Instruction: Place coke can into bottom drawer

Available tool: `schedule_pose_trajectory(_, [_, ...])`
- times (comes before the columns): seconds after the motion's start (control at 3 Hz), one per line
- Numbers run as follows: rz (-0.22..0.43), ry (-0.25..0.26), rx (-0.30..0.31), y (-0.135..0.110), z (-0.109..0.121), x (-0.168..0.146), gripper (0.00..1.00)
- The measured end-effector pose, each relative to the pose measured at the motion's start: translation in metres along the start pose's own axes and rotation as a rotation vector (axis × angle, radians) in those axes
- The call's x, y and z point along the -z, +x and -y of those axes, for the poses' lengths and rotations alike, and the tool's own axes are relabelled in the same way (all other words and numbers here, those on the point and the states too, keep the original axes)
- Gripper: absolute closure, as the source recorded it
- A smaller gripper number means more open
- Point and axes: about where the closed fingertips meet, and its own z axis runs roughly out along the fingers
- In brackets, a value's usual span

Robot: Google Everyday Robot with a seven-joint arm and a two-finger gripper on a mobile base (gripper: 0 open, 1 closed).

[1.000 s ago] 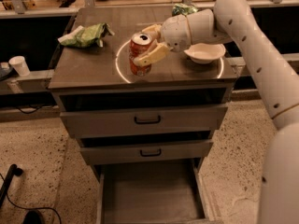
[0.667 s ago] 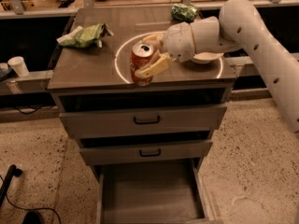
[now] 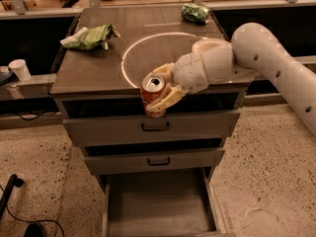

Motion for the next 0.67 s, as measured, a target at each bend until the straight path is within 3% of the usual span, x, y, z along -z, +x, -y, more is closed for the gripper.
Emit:
schedule_pose_trajectory(0.33, [0.002,-0.002,0.0,-0.001,0.0,-0.001,1.0])
schedule_pose_trajectory(0.67, [0.083,-0.023,-0.135,0.028,-0.017,-0.009,1.0])
